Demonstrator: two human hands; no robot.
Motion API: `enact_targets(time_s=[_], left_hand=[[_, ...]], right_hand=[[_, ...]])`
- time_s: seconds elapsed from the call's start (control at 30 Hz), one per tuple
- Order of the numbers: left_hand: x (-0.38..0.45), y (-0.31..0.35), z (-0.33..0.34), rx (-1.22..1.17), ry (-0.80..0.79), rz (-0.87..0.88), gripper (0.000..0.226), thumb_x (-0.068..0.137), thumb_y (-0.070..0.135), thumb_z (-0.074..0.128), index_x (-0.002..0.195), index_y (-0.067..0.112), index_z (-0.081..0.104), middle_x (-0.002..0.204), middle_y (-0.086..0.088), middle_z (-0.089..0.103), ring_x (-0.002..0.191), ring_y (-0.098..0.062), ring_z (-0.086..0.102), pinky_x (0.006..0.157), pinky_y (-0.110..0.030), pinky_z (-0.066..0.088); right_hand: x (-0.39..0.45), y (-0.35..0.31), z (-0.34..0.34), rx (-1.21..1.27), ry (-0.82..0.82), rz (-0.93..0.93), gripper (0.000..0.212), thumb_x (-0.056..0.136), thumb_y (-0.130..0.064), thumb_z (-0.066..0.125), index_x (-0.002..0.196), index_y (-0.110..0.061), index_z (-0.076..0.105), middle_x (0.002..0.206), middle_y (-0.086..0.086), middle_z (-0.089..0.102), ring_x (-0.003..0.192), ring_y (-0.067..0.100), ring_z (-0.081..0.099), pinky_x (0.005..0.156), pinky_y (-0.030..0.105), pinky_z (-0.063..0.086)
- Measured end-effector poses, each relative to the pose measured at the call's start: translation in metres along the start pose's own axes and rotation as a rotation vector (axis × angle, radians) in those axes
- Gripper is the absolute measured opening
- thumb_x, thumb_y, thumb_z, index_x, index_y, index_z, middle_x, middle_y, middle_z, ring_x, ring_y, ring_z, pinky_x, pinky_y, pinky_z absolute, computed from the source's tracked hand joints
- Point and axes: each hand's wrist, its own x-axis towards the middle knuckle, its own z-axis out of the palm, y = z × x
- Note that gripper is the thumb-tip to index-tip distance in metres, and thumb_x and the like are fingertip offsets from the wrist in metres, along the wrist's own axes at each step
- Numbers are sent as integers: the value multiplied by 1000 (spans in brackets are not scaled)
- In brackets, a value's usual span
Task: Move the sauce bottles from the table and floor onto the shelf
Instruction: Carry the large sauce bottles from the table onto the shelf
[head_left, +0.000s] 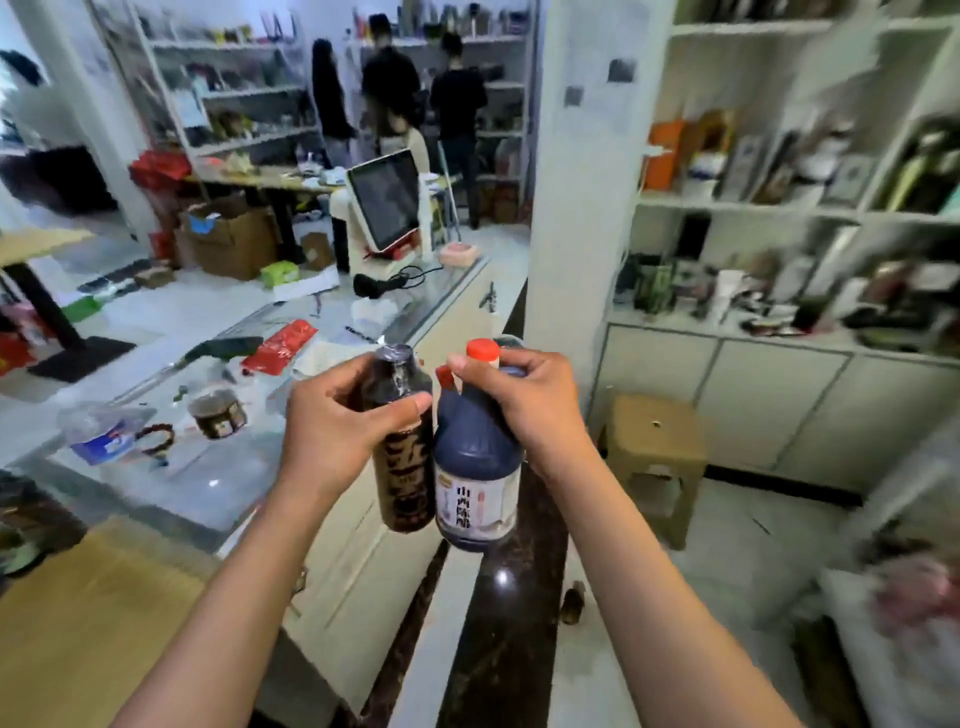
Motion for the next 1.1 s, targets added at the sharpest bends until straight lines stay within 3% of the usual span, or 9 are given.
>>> enact_targets(time_s=[0.1, 0.17, 0.4, 0.57, 0.63, 0.73, 0.9, 1.0, 1.1], left_hand=[[17, 12, 71, -43, -113, 29, 37, 67, 8, 86, 97, 24, 73, 89, 12, 76, 79, -2, 68, 74, -20, 52], [29, 18, 115, -88, -168, 52, 38, 67, 9, 86, 99, 25, 74, 87, 16, 75, 79, 2, 68, 71, -14, 50], [98, 25, 265, -221, -372, 122, 40, 66, 21, 87, 105, 24, 75, 91, 16, 75, 86, -1, 70, 75, -17, 54], [159, 41, 357, -331, -582, 187, 38, 65, 30, 88, 100, 31, 74, 93, 15, 75, 88, -5, 71, 76, -27, 56], [178, 51, 390, -369, -642, 204, 31, 66, 27, 88, 92, 38, 73, 89, 19, 74, 85, -3, 70, 74, -23, 55], [212, 69, 445, -442, -728, 229, 29, 67, 25, 86, 89, 38, 72, 88, 20, 74, 83, 0, 70, 71, -18, 54], [233, 105, 525, -558, -847, 263, 35, 66, 24, 86, 90, 42, 68, 83, 33, 69, 82, 9, 66, 66, -5, 48], [234, 127, 569, -633, -954, 202, 34, 63, 24, 86, 91, 38, 71, 87, 22, 73, 85, 2, 69, 69, -12, 52], [235, 151, 612, -701, -1070, 165, 36, 62, 24, 84, 96, 27, 74, 93, 10, 76, 89, -7, 71, 73, -20, 55]], right_hand=[[5, -26, -65, -10, 151, -29, 17, 76, -14, 85, 85, -2, 78, 86, 19, 76, 72, 15, 65, 72, 29, 55], [11, -36, -104, -45, 239, -32, 12, 75, -16, 85, 80, -7, 78, 84, 14, 76, 71, 13, 67, 72, 28, 56], [43, -63, -232, -197, 553, -76, 17, 76, -18, 85, 81, -3, 78, 69, 6, 74, 63, 11, 65, 60, 25, 52], [73, -86, -305, -304, 774, -144, 15, 77, -17, 84, 68, -9, 75, 56, -5, 65, 55, 8, 58, 54, 22, 46], [85, -98, -327, -334, 844, -162, 17, 76, -18, 84, 73, -3, 77, 59, -1, 67, 58, 9, 59, 56, 25, 46], [102, -121, -362, -345, 944, -175, 17, 77, -17, 84, 64, -11, 75, 58, -2, 66, 58, 9, 59, 57, 25, 47], [110, -151, -408, -386, 1122, -243, 40, 69, -35, 88, 73, 1, 72, 70, 11, 65, 69, 19, 62, 66, 39, 51], [103, -172, -426, -436, 1190, -270, 25, 79, -25, 82, 70, -3, 73, 62, 2, 63, 63, 12, 59, 60, 27, 48], [92, -192, -452, -455, 1268, -307, 23, 79, -23, 81, 78, -1, 76, 68, 3, 68, 68, 12, 65, 66, 29, 53]])
